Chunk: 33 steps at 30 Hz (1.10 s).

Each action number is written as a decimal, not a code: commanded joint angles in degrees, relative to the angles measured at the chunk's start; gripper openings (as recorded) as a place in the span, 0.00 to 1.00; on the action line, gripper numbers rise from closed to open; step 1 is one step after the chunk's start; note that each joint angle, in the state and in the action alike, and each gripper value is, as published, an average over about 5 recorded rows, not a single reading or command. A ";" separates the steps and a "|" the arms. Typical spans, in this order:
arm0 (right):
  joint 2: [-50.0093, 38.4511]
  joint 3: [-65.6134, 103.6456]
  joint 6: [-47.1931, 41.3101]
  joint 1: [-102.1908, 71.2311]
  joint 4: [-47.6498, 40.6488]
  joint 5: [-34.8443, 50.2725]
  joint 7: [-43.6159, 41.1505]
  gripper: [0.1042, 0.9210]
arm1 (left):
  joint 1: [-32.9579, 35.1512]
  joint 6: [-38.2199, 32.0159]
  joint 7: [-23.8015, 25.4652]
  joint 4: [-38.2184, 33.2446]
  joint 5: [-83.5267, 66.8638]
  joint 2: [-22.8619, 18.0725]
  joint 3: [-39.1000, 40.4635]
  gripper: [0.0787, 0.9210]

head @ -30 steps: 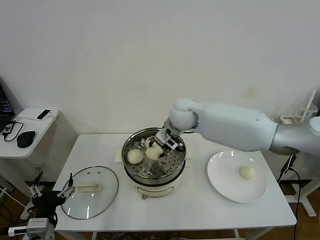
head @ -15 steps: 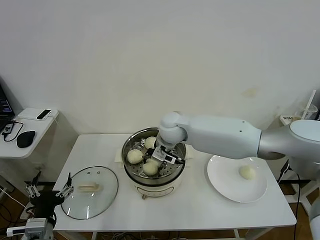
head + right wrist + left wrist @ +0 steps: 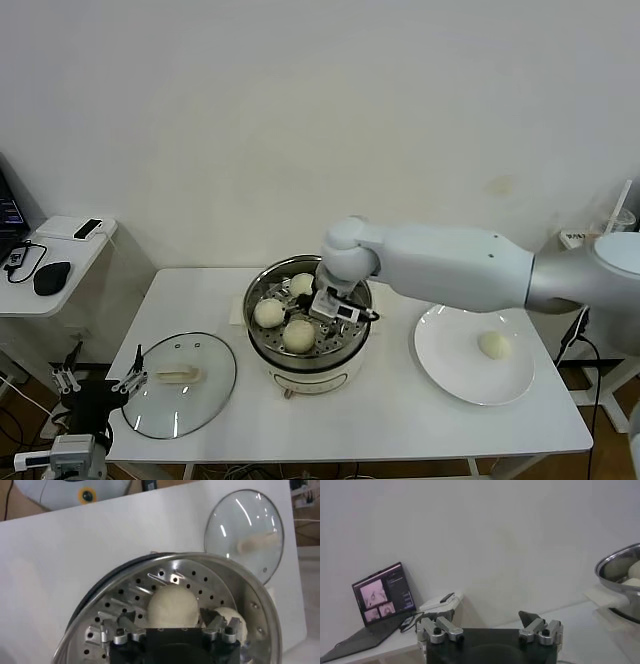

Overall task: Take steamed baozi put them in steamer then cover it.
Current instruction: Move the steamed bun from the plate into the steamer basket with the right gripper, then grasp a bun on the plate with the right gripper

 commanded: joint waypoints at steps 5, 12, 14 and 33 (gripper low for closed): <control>-11.42 5.71 -7.31 4.23 -0.53 0.14 -3.31 0.88 | -0.48 0.11 0.15 0.36 -0.55 1.37 0.01 0.88; -24.77 8.42 -22.41 1.28 3.81 1.64 -5.04 0.88 | -0.44 0.24 0.20 -0.02 -0.51 2.45 0.86 0.88; -29.66 10.10 -25.24 -1.37 4.86 1.44 -4.98 0.88 | -0.56 0.26 0.20 -0.05 -0.46 2.80 1.28 0.88; -44.62 41.47 -21.68 -41.52 -1.83 -8.73 -5.53 0.88 | -1.33 0.59 0.54 1.19 1.72 3.66 5.41 0.88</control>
